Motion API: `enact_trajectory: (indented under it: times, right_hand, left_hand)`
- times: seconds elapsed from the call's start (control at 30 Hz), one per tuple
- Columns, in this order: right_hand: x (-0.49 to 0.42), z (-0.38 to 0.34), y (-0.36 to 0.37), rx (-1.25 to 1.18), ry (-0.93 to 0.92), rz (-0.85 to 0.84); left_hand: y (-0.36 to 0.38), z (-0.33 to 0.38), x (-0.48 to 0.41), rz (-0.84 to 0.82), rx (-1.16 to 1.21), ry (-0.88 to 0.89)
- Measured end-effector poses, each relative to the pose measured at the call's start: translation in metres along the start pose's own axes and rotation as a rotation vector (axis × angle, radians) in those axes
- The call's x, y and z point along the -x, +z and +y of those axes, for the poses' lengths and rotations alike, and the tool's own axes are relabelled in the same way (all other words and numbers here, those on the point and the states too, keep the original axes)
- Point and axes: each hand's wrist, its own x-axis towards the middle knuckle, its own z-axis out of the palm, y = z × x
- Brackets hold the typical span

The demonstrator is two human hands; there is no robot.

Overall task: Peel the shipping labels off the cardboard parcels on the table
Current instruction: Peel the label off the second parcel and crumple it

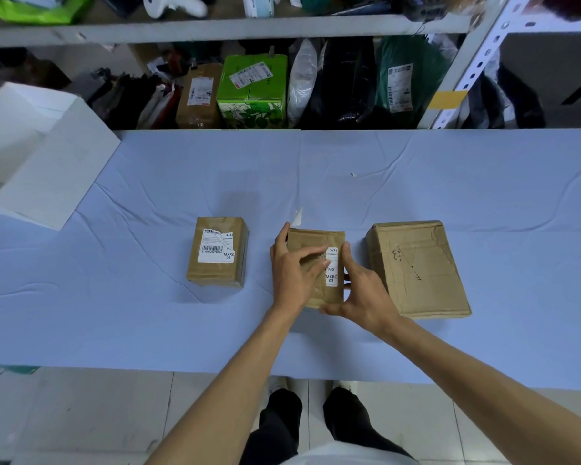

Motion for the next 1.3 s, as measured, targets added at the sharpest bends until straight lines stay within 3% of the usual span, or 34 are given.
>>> enact_trajectory:
  times: [0.53,0.87,1.3]
  right_hand:
    - [-0.005,0.003,0.001,-0.023,0.019,-0.017]
    - [-0.004,-0.003,-0.003,0.084,-0.013,-0.021]
    - [-0.002,-0.005,-0.003,0.126,-0.023,-0.021]
  left_hand:
    - [-0.003,0.002,-0.008,-0.075,-0.041,-0.021]
    - [0.005,0.008,-0.007,0.134,0.019,-0.077]
    - [0.010,0.011,-0.006,0.178,-0.012,-0.087]
